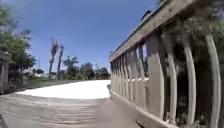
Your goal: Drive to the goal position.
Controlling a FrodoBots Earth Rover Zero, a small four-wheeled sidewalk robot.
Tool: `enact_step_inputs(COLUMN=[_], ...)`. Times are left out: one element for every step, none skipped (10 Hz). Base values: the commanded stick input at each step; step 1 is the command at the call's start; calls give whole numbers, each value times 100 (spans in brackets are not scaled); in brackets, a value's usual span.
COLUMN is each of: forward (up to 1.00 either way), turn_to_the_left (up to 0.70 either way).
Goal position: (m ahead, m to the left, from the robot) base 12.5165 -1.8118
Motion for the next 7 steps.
enact_step_inputs(forward=[70,70,70,70,70,70,70], turn_to_the_left=[14,14,14,14,14,14,14])
